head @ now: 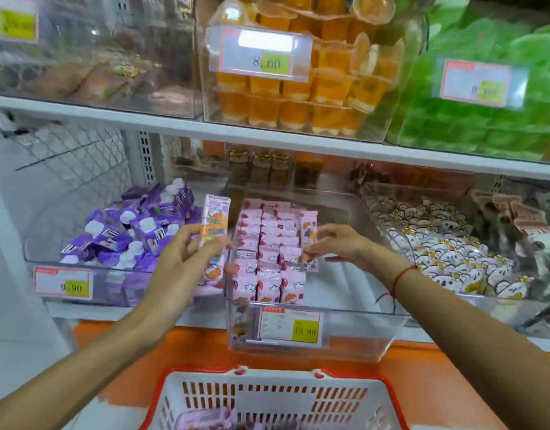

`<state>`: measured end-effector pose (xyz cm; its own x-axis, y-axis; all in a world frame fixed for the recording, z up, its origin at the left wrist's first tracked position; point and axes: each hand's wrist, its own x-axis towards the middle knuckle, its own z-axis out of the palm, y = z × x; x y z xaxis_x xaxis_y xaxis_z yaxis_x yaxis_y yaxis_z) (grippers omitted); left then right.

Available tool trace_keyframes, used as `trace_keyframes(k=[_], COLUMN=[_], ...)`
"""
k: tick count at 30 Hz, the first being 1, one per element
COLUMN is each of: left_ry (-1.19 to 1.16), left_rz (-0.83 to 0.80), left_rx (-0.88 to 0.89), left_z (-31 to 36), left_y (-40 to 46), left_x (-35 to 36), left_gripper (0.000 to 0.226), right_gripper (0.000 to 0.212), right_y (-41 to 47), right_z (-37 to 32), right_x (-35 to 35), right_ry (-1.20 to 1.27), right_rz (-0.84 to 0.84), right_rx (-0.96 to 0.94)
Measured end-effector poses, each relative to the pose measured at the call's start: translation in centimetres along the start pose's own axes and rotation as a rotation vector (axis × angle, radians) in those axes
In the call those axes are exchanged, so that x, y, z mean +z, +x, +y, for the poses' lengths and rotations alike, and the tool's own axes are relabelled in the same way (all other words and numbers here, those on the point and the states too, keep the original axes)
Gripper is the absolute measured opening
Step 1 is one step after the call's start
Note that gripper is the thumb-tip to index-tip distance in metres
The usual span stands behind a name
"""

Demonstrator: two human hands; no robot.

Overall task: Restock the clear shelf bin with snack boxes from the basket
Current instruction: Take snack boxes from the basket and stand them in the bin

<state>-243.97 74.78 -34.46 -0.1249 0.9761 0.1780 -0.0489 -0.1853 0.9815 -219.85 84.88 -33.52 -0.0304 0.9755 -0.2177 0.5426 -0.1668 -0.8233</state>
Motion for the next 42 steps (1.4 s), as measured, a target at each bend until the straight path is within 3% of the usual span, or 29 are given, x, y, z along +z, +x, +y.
trace_keyframes(k=[5, 8, 11, 16, 20, 24, 28, 31, 35, 37, 40, 42], left_ry=[0.008, 0.02, 0.031, 0.033, 0.09, 0.155, 0.372, 0.414, 0.449, 0.446, 0.463, 0.498], left_rz=[0.011, 0.034, 0.036, 0.017, 0.024, -0.087, -0.214, -0.329, -0.293, -0.321, -0.378, -0.422], left_rx=[-0.005, 0.009, 0.024, 0.061, 0.118, 0.15, 0.181, 0.092, -0.071, -0.107, -0.108, -0.078], left_z=[0.0, 0.0, 0.2, 0.9, 1.3, 2.1, 3.4, 4.8, 5.1, 4.4, 3.5, 3.4], left_y=[1.0, 1.1, 1.0, 0.3, 0.5, 0.5, 2.1, 5.0, 8.0, 8.5, 8.2, 7.7], left_x=[-0.7, -0.3, 0.0, 0.7, 1.1, 1.3, 1.9, 3.6, 5.9, 6.5, 6.7, 7.0], left_gripper=[0.014, 0.007, 0.01, 0.02, 0.015, 0.021, 0.031, 0.04, 0.044, 0.045, 0.034, 0.027], right_gripper=[0.021, 0.035, 0.027, 0.03, 0.026, 0.021, 0.019, 0.021, 0.031, 0.033, 0.028, 0.032], right_y=[2.4, 3.0, 3.2, 3.0, 2.7, 2.4, 2.2, 1.9, 1.1, 0.6, -1.5, -3.5], right_z=[1.5, 1.9, 1.9, 1.5, 1.2, 1.1, 0.8, 0.8, 1.0, 1.1, 0.4, -0.2], right_x=[1.4, 1.5, 1.8, 1.8, 1.3, 1.9, 0.8, -0.2, -0.9, -0.9, -1.1, -1.5], right_ry=[-0.154, -0.103, 0.005, -0.034, -0.022, -0.035, 0.031, 0.063, 0.072, 0.076, 0.157, 0.172], right_rz=[0.047, 0.062, 0.056, 0.057, 0.192, 0.214, 0.062, 0.011, -0.001, 0.128, 0.455, 0.456], right_rx=[0.029, 0.032, 0.03, -0.017, -0.115, -0.161, -0.095, -0.049, -0.009, -0.05, -0.309, -0.5])
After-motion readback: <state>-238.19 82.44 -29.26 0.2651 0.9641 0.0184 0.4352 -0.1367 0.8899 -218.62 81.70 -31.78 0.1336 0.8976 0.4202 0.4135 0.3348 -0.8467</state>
